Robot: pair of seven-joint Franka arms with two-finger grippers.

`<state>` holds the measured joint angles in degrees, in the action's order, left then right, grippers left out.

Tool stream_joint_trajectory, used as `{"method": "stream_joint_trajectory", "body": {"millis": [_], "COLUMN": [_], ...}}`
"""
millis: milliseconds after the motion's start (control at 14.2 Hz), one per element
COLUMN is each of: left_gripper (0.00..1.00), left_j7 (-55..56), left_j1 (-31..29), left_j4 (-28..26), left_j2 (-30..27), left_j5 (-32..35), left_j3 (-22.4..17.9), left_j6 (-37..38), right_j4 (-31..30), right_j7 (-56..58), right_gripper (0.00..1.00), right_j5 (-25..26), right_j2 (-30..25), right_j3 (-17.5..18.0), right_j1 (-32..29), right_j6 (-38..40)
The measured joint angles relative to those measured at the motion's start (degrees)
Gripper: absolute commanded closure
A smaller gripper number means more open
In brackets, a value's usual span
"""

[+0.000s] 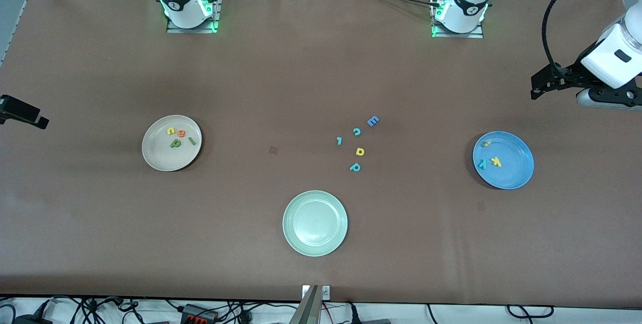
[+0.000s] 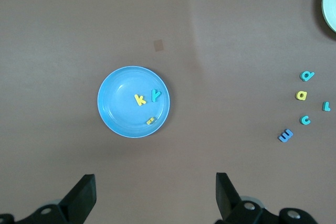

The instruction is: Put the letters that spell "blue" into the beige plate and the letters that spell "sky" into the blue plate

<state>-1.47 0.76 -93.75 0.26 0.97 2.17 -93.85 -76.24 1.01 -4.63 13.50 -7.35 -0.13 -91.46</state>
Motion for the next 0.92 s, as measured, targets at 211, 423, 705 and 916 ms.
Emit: {"method": "stream_joint_trajectory", "body": {"millis": [211,423,705,916], "left_gripper": [0.0,0.0,0.0,0.0], "left_j7": [0.0,0.0,0.01,0.04], "left_j1": [0.0,0.0,0.0,0.0], "left_j4": [0.0,0.0,0.0,0.0], "left_j2": [0.0,0.0,0.0,0.0], "left_j5": [0.0,0.0,0.0,0.0], "left_j3": [0.0,0.0,0.01,0.01], "left_j6": [0.02,0.03,0.03,0.04], "right_j4": [-0.32,-4.68,-14.49,-17.43], "right_j7": [-0.01,-0.01,-0.01,0.0], "right_gripper": [0.0,0.0,0.0,0.0], "right_j5": [1.28,2.37,3.37,5.03], "right_j2": [-0.37,-3.11,-8.61,-10.57], "right_j3": [1.18,1.39,1.82,1.92], "right_j1": [0.03,0.3,0.66,1.35], "right_j6": [2.0,2.07,-3.25,-3.86]}}
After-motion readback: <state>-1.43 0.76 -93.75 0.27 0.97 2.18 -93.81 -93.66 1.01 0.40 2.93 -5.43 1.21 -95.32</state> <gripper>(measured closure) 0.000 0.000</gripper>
